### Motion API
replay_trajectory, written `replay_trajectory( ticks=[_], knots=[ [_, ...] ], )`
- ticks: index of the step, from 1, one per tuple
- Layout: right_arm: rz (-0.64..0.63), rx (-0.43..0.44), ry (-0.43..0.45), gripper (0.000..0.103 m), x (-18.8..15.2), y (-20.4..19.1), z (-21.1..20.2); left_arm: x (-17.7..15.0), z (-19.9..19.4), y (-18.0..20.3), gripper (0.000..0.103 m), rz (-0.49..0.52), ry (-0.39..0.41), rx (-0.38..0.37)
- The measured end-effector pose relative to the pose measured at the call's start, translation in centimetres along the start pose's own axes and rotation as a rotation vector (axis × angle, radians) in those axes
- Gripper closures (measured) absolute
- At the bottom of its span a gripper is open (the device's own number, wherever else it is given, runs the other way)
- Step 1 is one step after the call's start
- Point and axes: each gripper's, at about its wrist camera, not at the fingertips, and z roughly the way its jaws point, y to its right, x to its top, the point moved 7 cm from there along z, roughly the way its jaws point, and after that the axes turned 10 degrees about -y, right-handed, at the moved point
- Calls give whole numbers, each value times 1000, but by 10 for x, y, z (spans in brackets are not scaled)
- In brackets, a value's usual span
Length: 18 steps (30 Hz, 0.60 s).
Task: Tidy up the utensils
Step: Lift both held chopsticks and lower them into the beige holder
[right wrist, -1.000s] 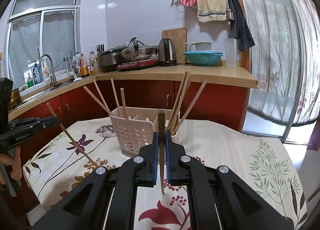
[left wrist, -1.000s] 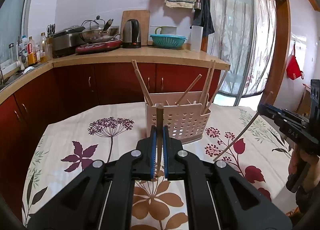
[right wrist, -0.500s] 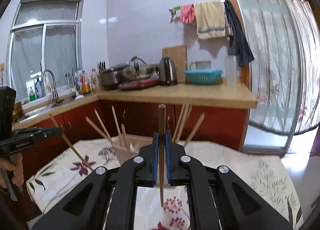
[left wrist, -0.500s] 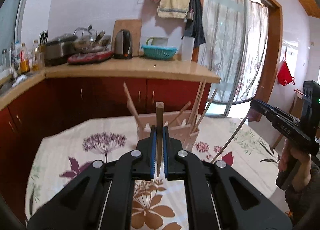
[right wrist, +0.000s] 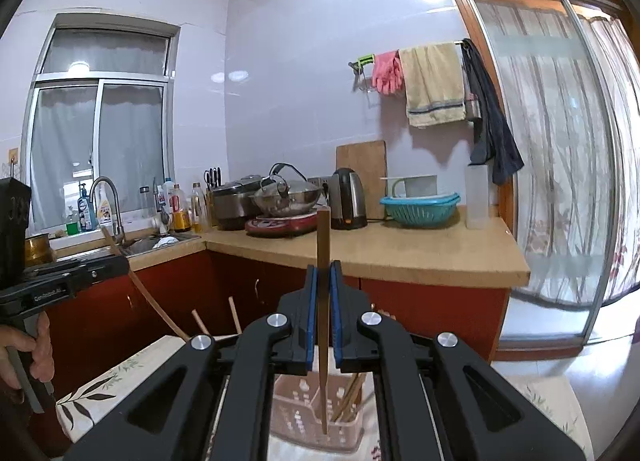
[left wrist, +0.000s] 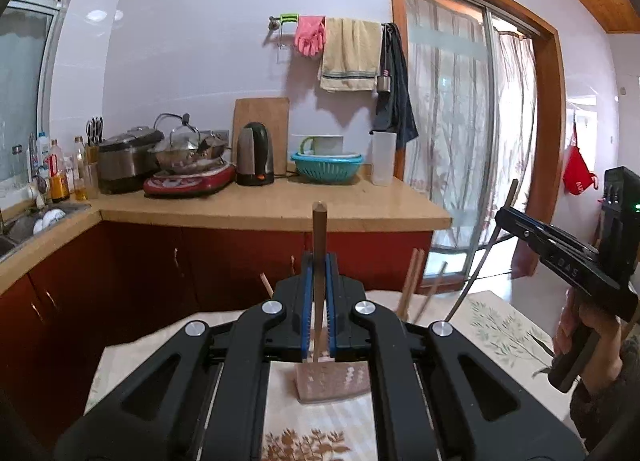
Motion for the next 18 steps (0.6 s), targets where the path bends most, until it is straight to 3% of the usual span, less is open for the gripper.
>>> replay_trajectory(
  ticks=[11,18],
  knots=[
    [-20,0,21,96,5,-2,27,15,33,-3,96,-35,24,-11],
    [-1,8,4,96,-6,2,46,-1,62,-3,96,-45,4,-12]
  ],
)
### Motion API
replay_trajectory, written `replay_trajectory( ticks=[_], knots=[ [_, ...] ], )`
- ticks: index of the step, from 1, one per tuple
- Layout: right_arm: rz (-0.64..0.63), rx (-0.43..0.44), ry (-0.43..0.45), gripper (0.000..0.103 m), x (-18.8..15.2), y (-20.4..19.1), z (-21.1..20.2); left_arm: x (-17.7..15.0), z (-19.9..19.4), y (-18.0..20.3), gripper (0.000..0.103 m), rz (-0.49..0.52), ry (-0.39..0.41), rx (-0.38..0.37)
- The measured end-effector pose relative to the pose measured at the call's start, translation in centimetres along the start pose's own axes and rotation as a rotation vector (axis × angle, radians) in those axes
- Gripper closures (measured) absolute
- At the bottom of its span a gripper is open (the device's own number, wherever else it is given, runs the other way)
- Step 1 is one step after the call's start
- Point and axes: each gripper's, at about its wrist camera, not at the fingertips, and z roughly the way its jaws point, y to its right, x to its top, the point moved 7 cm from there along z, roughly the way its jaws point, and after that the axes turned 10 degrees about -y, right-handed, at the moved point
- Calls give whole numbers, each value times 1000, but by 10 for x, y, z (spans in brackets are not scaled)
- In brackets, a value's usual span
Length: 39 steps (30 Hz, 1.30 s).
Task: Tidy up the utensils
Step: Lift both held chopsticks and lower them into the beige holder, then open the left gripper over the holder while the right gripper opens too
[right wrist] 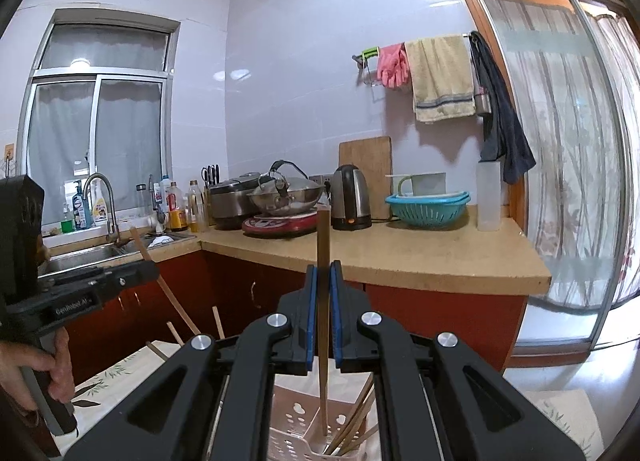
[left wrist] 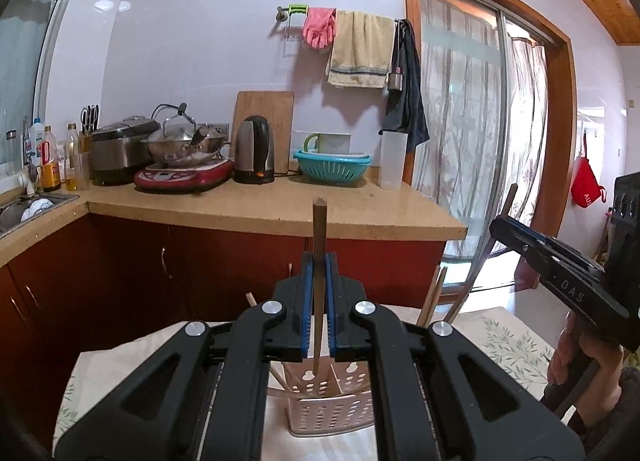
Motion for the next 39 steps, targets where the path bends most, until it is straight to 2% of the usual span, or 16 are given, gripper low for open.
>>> replay_trajectory(
  ticks=[9,16,24,28,29,30,31,32,35,36,39],
  knots=[
    [27,3,-80,96,-36,5,31,-36,36,-2,96,-23,-45,14],
    [51,6,-129,96,-58,7,45,-51,49,-6,96,-39,-67,19],
    [57,-3,-153,96,-67,8,51,-62,58,-5,96,-30,-97,34],
    [57,-7,-158,95,-67,9,50,-64,58,-7,92,-31,-103,40],
    [54,-9,-159,91,-67,8,50,-64,58,-7,89,-31,-104,41],
    [53,-10,-159,87,-67,8,49,-63,57,-7,79,-32,-101,44],
    [54,-12,-158,77,-66,8,48,-63,56,-7,71,-33,-97,46],
    [58,-12,-155,68,-66,8,48,-62,55,-7,70,-31,-93,45],
    [62,-11,-145,57,-64,7,44,-60,52,-4,59,-20,-89,44],
    [63,-9,-140,55,-63,6,42,-60,51,-3,53,-17,-89,44],
    [61,-10,-126,41,-59,4,36,-57,43,0,38,-7,-70,60]
  ],
)
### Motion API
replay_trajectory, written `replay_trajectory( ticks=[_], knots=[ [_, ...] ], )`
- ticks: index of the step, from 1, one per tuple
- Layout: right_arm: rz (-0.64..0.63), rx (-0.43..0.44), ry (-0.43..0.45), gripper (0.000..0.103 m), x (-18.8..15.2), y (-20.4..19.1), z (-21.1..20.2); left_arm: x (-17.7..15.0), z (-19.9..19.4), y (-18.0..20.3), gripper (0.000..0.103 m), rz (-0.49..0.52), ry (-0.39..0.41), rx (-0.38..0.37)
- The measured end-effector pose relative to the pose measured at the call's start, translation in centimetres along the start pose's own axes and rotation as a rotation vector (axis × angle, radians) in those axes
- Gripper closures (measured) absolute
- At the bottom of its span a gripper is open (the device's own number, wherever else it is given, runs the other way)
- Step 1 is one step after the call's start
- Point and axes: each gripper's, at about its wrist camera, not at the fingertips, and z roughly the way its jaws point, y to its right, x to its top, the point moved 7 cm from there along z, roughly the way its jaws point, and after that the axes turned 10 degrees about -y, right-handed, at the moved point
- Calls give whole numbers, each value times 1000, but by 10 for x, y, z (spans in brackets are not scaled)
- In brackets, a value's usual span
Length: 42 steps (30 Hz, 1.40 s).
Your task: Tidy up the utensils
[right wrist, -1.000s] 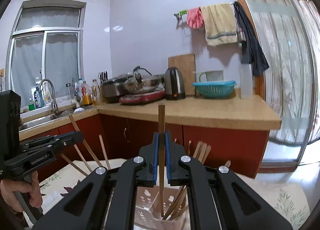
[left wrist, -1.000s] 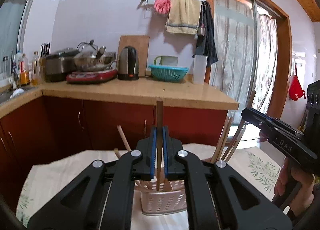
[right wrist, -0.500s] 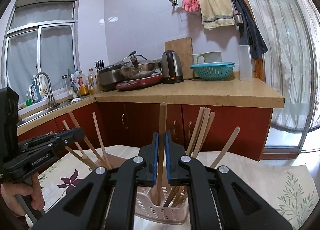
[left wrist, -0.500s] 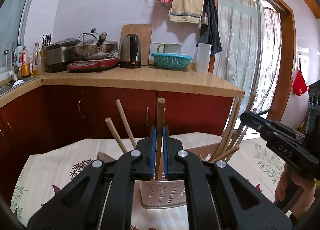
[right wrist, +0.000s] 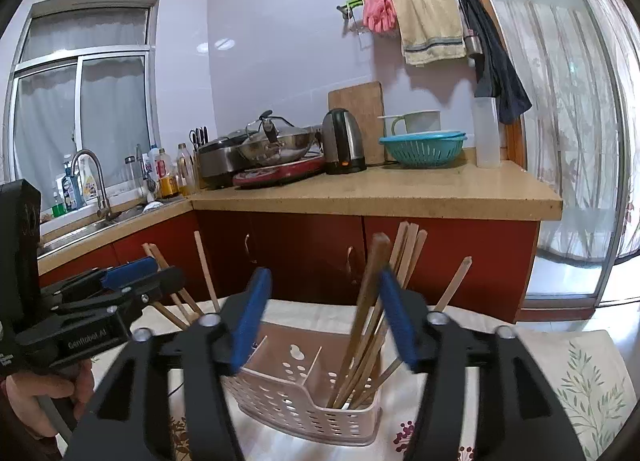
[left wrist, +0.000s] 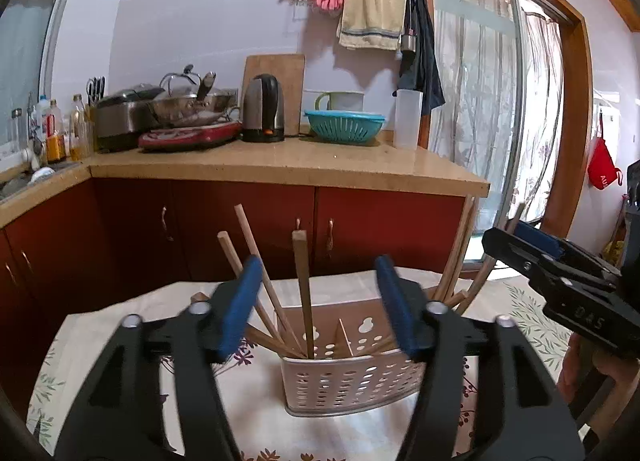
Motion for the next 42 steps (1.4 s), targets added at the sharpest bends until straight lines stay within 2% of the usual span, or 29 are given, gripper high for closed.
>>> replay_trajectory(
  ticks=[4,8,13,23,29,38,42],
  knots=[
    [-1,-13,23,30,3,-2,-12,3,-12,1,20,-1,23,25],
    [5,-25,36,22,5,-2,-25,5,-25,-3,13,-14,41,57],
    [4,-70,38,18,-1,-2,-38,2,-43,-2,7,-9,57,103],
    [11,-150,-19,16,-33,0,-58,-31,-71,-5,4,-35,-6,190],
    [23,-190,-58,16,-59,-6,-79,-56,-102,-2,4,-52,-20,231],
    [10,-195,-88,16,-79,-24,-114,-85,-150,7,4,-58,-36,263],
    [0,-187,-74,16,-82,-33,-133,-93,-167,12,4,-65,-42,272]
  ],
)
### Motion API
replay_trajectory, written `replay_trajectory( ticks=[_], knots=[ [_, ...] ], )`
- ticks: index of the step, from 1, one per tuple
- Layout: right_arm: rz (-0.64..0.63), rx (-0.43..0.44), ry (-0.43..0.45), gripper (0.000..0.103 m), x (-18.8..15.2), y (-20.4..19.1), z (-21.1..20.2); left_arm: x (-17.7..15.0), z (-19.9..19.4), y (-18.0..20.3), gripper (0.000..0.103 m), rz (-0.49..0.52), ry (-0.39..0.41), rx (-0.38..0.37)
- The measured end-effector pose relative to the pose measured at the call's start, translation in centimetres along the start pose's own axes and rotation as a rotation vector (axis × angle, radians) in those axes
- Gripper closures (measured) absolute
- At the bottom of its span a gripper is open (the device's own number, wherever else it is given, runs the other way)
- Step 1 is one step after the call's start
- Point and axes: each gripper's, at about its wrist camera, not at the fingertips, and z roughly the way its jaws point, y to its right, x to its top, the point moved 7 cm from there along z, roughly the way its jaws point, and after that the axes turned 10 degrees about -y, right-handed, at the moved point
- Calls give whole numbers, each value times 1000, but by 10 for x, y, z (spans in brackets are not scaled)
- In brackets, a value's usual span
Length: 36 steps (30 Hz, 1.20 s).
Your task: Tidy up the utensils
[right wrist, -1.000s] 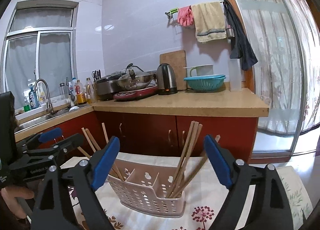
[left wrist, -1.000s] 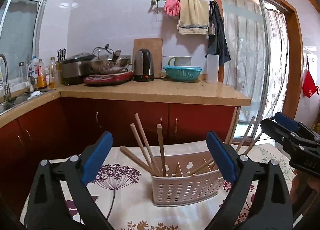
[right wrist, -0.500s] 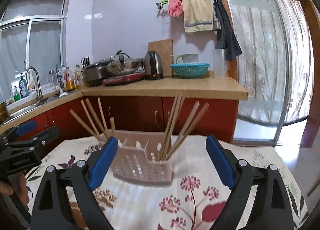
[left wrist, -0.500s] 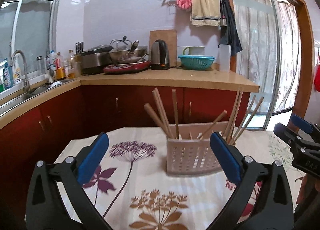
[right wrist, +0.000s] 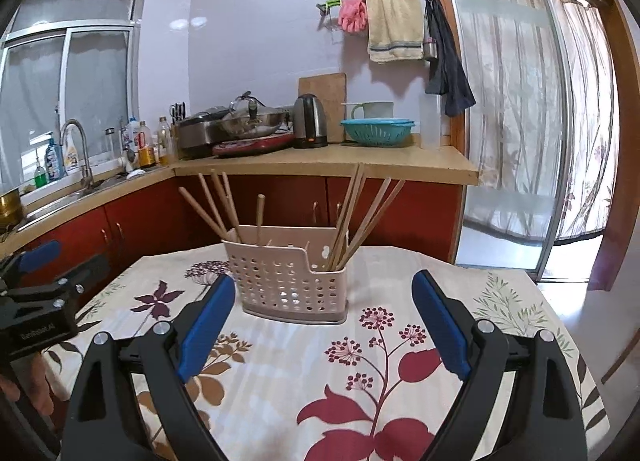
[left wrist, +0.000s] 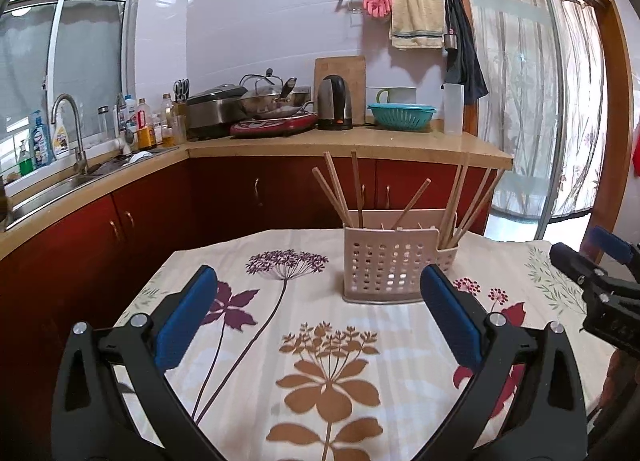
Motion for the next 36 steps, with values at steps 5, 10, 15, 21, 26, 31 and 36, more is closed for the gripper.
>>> replay_trajectory(
  ticks=[5,10,15,21,26,31,36],
  knots=[
    [-10,13,20,15,2,-5,-23,-5,-23,-4,4,-9,8,-1],
    [-17,17,48,15,6,-9,-41,-4,-44,-7,4,-20,33,7],
    [-19,31,62,15,6,-12,-54,-4,-62,-9,4,-32,59,4],
    [-21,32,73,15,4,-14,-62,-5,-75,-10,4,-39,78,0],
    [-22,33,77,15,4,-15,-64,-6,-78,-10,4,-38,83,0],
    [-25,31,86,15,4,-16,-69,-8,-83,-10,4,-40,90,-2],
    [-27,29,89,15,4,-18,-73,-8,-87,-9,4,-45,93,-8]
  ],
)
